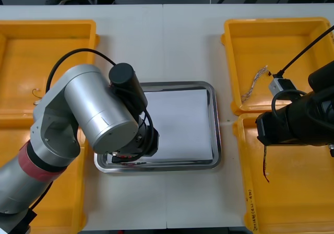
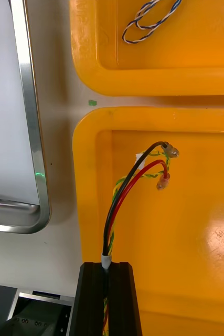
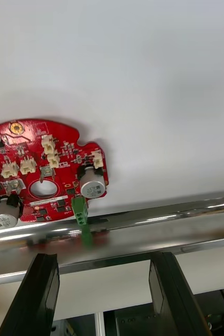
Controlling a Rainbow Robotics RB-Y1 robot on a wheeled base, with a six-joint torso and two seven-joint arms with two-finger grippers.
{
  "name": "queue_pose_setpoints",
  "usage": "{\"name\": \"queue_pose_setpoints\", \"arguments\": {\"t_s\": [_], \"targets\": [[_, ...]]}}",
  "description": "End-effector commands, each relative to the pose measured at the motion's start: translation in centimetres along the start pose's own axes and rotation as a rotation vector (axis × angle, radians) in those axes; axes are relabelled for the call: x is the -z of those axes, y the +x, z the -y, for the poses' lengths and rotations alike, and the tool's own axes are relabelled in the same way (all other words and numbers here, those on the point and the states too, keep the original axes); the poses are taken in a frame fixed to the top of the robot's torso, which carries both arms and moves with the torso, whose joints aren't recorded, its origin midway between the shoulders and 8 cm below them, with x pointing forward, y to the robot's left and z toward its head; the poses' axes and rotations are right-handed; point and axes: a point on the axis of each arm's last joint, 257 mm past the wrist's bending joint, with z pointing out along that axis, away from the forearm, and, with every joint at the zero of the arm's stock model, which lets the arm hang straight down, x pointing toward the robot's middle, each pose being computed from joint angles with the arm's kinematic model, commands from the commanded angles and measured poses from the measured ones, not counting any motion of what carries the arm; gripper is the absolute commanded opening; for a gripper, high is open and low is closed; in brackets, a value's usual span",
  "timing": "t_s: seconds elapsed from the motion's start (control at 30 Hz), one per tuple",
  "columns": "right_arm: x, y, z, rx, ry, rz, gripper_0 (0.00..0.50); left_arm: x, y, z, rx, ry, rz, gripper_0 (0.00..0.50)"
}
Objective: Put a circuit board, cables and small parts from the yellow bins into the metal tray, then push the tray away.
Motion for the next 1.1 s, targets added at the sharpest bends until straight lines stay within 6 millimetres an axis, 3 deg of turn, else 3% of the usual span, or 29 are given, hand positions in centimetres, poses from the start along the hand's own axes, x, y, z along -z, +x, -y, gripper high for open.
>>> {"name": "queue_pose_setpoints", "arguments": {"t_s": [0.03,0.27,0.57,0.9,1.1], "targets": [[0.1,-0.2,-0.7,0.075,-0.007,0.007,0.000,2.3,-0.8,-1.2,-0.053,0.014,0.064,0.500],[0.1,-0.2,-0.7,0.086,-0.007,0.007,0.000,5.2,-2.7,-2.1,-0.027,0.045,0.149,0.500],[0.2,-0.2,-1.0,0.132,-0.014,0.007,0.000,9.7,-5.4,-5.4,0.045,0.066,0.252,0.500],[0.3,-0.3,-1.2,0.259,-0.019,0.009,0.000,13.1,-7.5,-8.7,0.076,0.059,0.291,0.500],[0.5,-0.7,-1.4,0.333,-0.023,0.014,0.000,15.0,-9.1,-11.8,0.081,0.006,0.259,0.500]]}}
